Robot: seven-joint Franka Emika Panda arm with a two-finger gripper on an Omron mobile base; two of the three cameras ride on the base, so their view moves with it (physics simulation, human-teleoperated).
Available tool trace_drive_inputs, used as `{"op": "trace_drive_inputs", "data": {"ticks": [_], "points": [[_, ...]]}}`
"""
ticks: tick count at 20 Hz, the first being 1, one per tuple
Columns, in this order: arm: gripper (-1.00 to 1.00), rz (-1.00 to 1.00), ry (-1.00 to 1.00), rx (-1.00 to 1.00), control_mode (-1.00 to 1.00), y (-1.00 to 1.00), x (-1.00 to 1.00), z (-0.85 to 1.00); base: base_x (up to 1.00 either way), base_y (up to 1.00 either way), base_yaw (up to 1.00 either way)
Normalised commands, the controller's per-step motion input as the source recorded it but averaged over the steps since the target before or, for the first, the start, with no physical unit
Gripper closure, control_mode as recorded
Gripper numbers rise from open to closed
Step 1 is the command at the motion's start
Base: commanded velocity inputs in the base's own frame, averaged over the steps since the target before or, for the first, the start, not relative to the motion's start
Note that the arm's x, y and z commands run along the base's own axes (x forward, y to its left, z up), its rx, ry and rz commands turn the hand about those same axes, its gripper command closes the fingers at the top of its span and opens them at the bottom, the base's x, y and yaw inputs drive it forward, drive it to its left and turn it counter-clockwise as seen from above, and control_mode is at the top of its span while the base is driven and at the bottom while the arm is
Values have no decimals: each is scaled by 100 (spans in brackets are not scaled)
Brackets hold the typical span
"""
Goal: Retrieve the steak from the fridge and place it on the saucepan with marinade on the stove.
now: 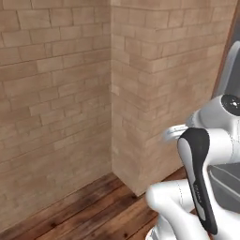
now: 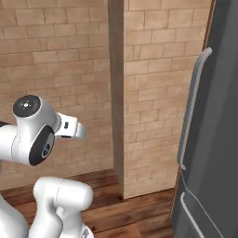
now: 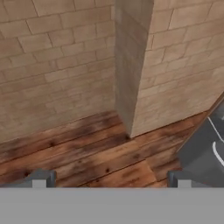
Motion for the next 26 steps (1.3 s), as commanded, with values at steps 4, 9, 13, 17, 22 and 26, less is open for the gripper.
{"op": "trace_drive_inputs", "data": {"ticks": [4, 9, 13, 17, 22, 26], "points": [[-100, 0, 0, 0, 100, 0, 0, 0, 76, 0, -52], [-100, 0, 0, 0, 100, 0, 0, 0, 38, -7, -54], [-100, 0, 0, 0, 100, 0, 0, 0, 0, -11, -54], [-100, 0, 0, 0, 100, 0, 0, 0, 0, -9, -56], [-100, 0, 0, 0, 100, 0, 0, 0, 0, -2, -55], [-100, 0, 0, 0, 100, 0, 0, 0, 0, 0, -56]]}}
